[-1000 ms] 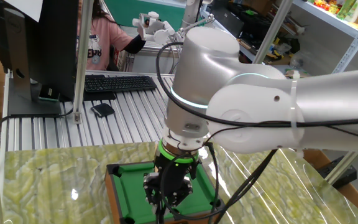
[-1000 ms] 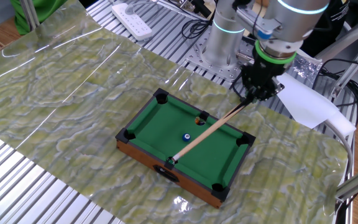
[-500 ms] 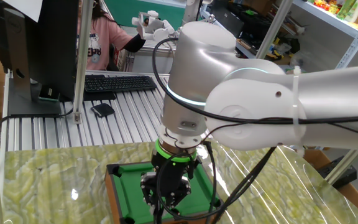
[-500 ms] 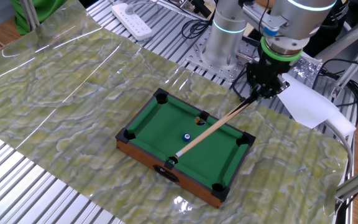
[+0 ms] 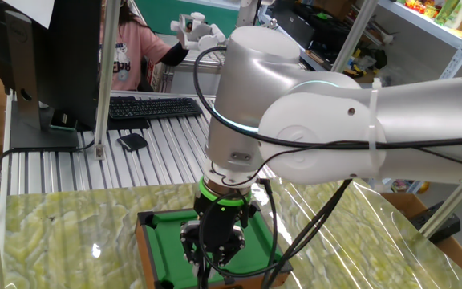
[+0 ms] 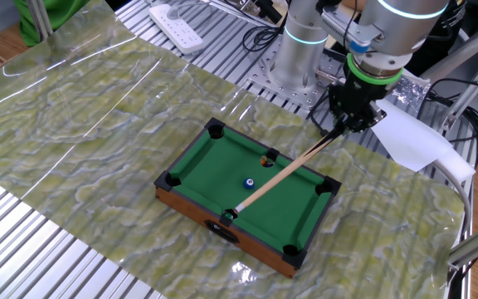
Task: Hit the pool ball
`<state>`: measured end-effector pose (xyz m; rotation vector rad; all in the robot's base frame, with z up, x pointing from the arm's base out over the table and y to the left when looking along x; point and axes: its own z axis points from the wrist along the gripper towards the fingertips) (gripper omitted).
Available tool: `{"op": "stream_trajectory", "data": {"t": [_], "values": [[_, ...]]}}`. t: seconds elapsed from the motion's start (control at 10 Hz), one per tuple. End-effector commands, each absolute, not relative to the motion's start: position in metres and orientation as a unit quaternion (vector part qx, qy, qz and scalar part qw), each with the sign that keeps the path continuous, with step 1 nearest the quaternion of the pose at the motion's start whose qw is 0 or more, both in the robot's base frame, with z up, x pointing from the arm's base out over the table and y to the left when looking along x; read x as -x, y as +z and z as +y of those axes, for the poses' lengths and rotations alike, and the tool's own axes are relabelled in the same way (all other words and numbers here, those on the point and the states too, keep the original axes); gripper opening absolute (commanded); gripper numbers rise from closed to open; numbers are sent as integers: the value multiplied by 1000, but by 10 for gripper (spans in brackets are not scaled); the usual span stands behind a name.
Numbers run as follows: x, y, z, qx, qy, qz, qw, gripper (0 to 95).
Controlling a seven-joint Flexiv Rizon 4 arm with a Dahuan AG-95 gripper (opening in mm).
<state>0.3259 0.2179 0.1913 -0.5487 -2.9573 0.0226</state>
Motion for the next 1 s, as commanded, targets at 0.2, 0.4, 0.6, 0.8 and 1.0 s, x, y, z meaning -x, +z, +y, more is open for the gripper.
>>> {"op": "stream_trajectory", "data": {"t": [0.2, 0.4, 0.6, 0.8, 1.0], "values": [[-325, 191, 217, 187, 4, -980, 69, 0], [-325, 191, 217, 196, 4, -978, 71, 0], [-325, 191, 217, 195, 1, -978, 71, 0], [-325, 191, 217, 193, -1, -979, 71, 0], [-325, 191, 217, 205, 4, -976, 69, 0]]}}
